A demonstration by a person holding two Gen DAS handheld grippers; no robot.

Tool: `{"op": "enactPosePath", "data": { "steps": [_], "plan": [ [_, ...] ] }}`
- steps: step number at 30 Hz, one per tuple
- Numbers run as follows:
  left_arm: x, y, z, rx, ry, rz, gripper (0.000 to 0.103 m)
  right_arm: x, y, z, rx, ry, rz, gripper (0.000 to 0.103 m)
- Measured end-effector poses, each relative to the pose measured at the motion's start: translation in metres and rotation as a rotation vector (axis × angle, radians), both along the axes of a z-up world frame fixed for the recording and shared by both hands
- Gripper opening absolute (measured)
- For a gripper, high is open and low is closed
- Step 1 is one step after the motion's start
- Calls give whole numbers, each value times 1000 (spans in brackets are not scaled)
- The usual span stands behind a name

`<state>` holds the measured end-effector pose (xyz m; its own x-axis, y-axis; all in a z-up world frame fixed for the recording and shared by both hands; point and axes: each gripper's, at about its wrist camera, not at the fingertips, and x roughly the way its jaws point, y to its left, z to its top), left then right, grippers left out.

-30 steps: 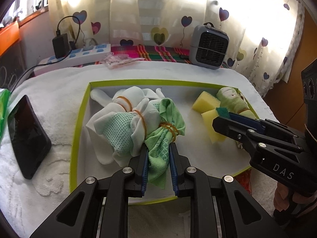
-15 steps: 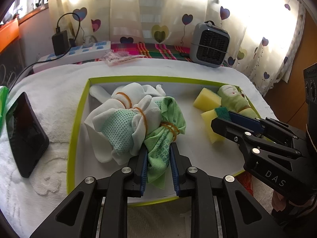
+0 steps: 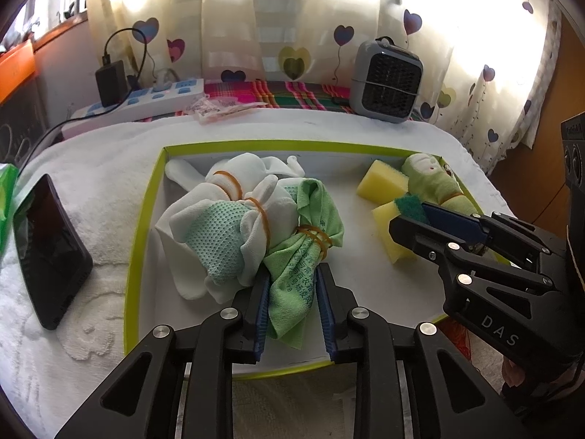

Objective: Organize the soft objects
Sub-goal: 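Open the left tool beside the mesh bundle while the right tool releases the scrub sponge, then withdraw both open tools from the green box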

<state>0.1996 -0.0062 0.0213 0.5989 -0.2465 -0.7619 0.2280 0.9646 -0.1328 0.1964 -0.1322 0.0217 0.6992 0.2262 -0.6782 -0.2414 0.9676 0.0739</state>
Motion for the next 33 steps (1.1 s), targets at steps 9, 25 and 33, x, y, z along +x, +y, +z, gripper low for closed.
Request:
{"op": "enactPosePath", "data": {
  "steps": [9,25,33],
  "plan": [
    [0,2,0,10,-3,15,38,-1,-2,0,1,-3,-17,38],
    [-2,2,-1,18,-6,18,42,-3,-4,0,8,-10,-33,48],
    [-4,3,2,13,-18,16,46,-4,-8,1,18,-12,-45,48]
  ]
}}
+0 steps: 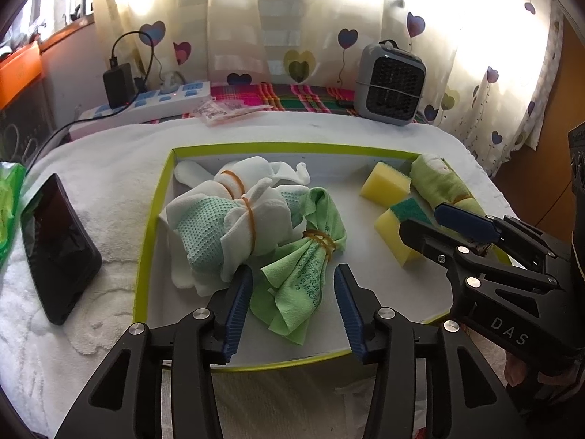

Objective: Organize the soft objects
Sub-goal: 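Withdraw both open tools from the green box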

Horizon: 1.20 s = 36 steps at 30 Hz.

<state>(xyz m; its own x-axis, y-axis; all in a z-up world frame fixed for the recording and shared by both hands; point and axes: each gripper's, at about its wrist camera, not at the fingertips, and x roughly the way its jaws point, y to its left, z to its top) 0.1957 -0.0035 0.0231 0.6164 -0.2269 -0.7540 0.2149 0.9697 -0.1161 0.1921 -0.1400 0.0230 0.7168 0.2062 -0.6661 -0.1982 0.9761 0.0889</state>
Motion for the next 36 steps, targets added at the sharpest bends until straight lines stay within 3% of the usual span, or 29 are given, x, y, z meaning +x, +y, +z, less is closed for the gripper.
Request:
{"op": "enactPosePath", "data": {
  "steps": [7,21,36],
  "plan": [
    [-6,0,5,-19,-10,-10,49,-3,-4,2,18,-1,-11,48],
    [-21,1,13,34,-47,24,49,-15,-7,7,37,-7,-29,49],
    [-38,10,18,-4,-36,53,49,-36,-15,13,65,-20,-47,49]
  ]
}}
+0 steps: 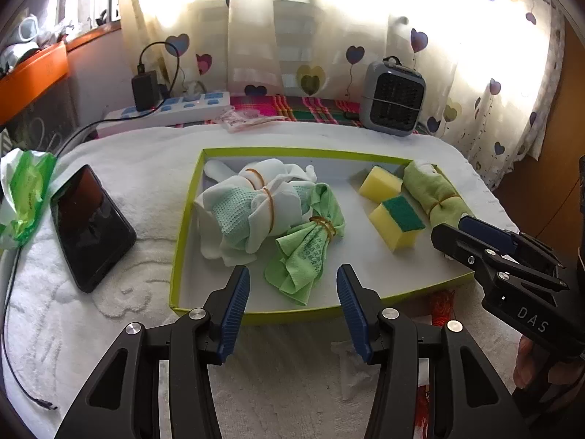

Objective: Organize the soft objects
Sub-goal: 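Withdraw both open tools from the green box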

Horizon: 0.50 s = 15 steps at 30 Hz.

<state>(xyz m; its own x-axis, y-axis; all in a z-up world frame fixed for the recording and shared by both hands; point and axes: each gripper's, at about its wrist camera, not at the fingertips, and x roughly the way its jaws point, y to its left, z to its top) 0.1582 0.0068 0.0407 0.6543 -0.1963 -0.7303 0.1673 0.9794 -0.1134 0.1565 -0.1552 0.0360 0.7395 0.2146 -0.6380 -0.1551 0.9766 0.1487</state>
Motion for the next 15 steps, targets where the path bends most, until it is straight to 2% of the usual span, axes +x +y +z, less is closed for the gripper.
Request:
{"op": "enactPosePath", "data": {
  "steps": [15],
  "plan": [
    [-25,9,22,-45,-61,10,49,-39,-16,4,38,10,-22,49]
  ]
}}
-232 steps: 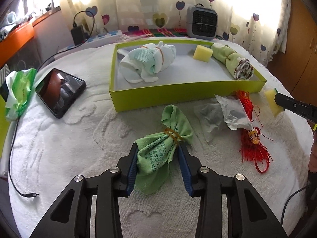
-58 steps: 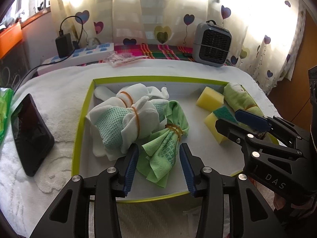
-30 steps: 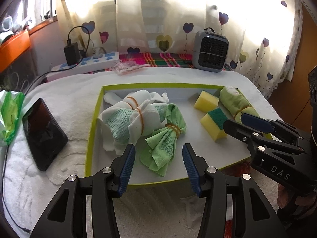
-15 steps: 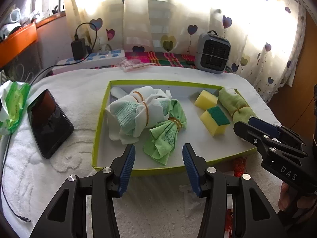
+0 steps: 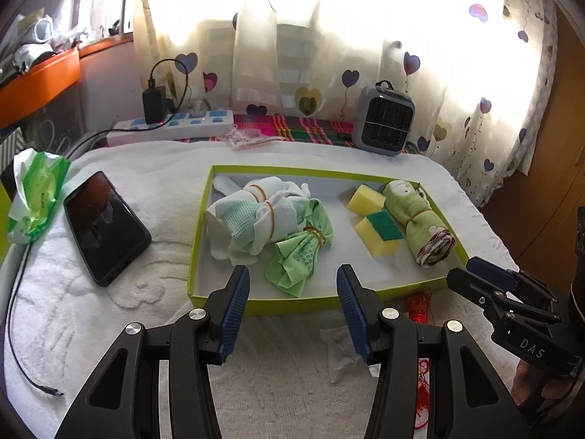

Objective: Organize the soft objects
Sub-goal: 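Withdraw both open tools from the green box, then lower the right tool onto the red tassel ornament and close it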

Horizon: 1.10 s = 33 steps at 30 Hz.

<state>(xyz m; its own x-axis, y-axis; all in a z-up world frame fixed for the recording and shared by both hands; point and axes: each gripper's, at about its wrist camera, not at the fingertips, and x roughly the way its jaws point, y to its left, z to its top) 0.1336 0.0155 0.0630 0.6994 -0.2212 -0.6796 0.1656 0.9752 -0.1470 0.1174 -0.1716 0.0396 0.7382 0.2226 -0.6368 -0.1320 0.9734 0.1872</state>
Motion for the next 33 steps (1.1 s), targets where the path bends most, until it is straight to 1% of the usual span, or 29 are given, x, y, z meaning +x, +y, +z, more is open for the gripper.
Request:
{"op": "enactPosePath", "data": {
  "steps": [4,12,16,23,29,32,33],
  "plan": [
    [-10,3,4,-8,-9,1,49,-13,-2,-2,4,7,4,49],
    [-30,8,6,-31,-20,-1,49,-28,0,-16,12,58,13,49],
    [-37,10,1,-42,-8,-9,49,-27,1,-20,47,82,16,49],
    [-41,11,-13,-50,35,-13,49,-21,12,-29,90,121,61,49],
    [-41,11,-21,-55,59,-19,49,-16,21,-34,71,139,74,49],
    [-40,12,-24,-60,67,-22,49,-13,21,-36,81,152,73,49],
    [-39,12,-25,-61,69,-23,49,-13,21,-36,86,154,75,47]
  ]
}}
